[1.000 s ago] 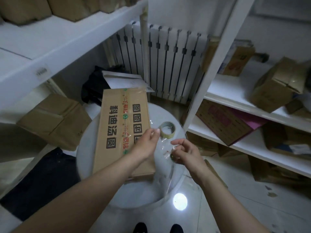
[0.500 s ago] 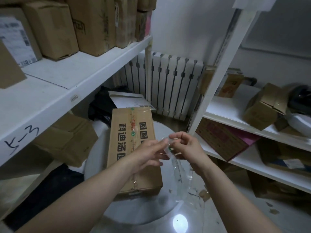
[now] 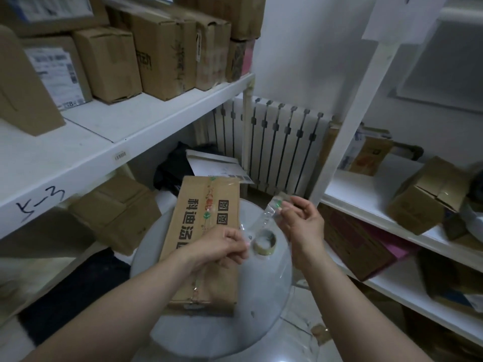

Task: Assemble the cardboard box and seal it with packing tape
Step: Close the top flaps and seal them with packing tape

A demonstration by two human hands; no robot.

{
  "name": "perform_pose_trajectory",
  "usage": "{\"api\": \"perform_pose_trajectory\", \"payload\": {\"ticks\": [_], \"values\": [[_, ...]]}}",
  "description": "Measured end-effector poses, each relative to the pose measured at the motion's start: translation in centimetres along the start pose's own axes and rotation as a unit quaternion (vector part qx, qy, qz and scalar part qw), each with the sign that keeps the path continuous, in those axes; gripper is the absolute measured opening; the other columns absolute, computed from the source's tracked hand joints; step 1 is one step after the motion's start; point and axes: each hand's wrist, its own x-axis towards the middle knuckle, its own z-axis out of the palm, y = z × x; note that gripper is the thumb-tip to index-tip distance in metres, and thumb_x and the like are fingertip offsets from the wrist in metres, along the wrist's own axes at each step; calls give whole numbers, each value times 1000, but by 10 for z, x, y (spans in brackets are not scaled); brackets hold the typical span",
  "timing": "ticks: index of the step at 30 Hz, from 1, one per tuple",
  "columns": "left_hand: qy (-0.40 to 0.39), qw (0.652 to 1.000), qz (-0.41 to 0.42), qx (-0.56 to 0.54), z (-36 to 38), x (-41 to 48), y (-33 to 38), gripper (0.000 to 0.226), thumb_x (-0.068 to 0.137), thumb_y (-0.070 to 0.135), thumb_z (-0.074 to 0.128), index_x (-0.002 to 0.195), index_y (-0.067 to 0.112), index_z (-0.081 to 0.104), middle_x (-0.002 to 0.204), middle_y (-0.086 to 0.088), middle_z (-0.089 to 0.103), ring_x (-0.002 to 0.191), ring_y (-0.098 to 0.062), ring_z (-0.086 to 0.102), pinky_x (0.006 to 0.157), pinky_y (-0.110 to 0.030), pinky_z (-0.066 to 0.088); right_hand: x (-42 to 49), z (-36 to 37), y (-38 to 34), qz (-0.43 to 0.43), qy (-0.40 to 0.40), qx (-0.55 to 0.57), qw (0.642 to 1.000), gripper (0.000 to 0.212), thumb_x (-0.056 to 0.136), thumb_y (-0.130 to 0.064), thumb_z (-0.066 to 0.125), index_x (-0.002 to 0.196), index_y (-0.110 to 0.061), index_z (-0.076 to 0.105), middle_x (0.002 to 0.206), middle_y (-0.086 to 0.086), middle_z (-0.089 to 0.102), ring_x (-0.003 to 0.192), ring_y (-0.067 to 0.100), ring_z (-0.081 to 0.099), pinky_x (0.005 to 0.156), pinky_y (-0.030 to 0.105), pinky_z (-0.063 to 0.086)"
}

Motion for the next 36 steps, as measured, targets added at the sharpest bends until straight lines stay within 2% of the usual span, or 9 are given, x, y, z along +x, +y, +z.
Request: {"api": "perform_pose_trajectory", "payload": {"ticks": [4,8,12,18,21,27,32,34,36], "values": [[36,999,-22,26,-11,-6,-5,17,91,28,66,80,16,65,71,0,70,58,-9,63,50,-18,41,15,-17,9,8,29,-51,998,34,87,-2,65,114,-21,60,109,3,68,102,18,65,88,39,56],[55,997,-30,50,-24,-13,-13,20,91,33,66,80,17,64,59,6,60,46,-6,48,48,-20,38,21,-25,16,0,41,-82,996,40,86,-6,67,122,-20,57,107,1,67,101,18,66,91,45,55],[22,999,-25,30,-37,-14,-17,35,85,38,71,97,5,70,58,3,55,48,-9,44,52,-23,41,21,-16,21,1,53,-88,995,41,85,-10,70,123,-20,57,103,0,69,100,18,66,95,45,53],[8,997,-34,66,-64,-11,-30,22,80,40,74,63,26,71,60,3,55,47,-7,45,48,-23,34,16,-2,24,-8,115,-119,986,53,82,-13,73,129,-24,51,84,-4,69,91,17,66,98,44,49],[17,992,-41,116,-73,-9,-37,30,87,47,66,68,24,69,79,-1,70,67,-19,65,66,-29,54,12,7,34,8,117,-96,988,61,82,-4,69,136,-22,46,83,2,68,84,17,66,94,42,52],[41,976,-53,206,-85,-5,-58,41,90,40,65,54,24,55,63,7,54,60,-7,49,56,-19,37,4,12,47,62,162,-41,984,75,87,0,63,148,-24,28,85,2,58,73,16,62,82,36,54],[49,955,-67,284,-94,-4,-73,41,85,49,68,56,25,51,62,14,54,63,-4,53,59,-19,40,-1,7,66,154,166,-33,973,37,91,-7,61,127,-10,54,114,15,63,93,22,66,79,34,54],[51,943,-69,323,-96,-2,-81,47,82,59,66,56,24,49,63,9,58,63,-10,57,62,-25,43,-4,7,72,176,175,-15,969,12,93,-9,58,103,-14,62,114,14,64,101,25,65,88,40,55],[55,933,-80,348,-100,0,-90,49,79,66,63,58,23,50,68,2,63,67,-16,62,65,-29,47,-8,7,75,195,169,17,966,13,96,-8,55,103,-11,64,109,14,66,94,24,66,79,37,58]]}}
